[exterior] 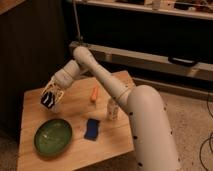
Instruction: Place the eraser in the ceramic cup
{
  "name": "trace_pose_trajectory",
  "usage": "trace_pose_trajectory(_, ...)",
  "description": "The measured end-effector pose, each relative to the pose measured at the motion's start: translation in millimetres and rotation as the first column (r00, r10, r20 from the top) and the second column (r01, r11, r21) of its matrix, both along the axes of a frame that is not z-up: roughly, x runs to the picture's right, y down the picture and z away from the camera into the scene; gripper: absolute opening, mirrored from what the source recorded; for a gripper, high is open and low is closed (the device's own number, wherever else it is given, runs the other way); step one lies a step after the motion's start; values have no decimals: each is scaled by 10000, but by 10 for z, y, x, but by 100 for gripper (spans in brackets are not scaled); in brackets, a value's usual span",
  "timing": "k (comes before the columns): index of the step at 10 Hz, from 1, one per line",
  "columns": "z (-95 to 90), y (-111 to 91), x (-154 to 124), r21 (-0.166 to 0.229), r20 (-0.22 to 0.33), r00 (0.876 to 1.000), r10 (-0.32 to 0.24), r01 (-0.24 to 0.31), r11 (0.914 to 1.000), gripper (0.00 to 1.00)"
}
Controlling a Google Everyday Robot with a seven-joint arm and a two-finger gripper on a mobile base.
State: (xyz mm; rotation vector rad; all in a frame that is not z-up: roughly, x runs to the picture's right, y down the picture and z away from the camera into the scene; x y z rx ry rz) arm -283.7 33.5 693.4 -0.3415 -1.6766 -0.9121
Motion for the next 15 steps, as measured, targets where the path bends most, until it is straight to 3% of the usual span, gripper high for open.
trace_pose_trajectory(5,213,191,-61,-71,-400,9982,-436,433,9990,0)
trace_pose_trajectory(15,469,301,-188,-404,-842,9950,-528,495,9980,0)
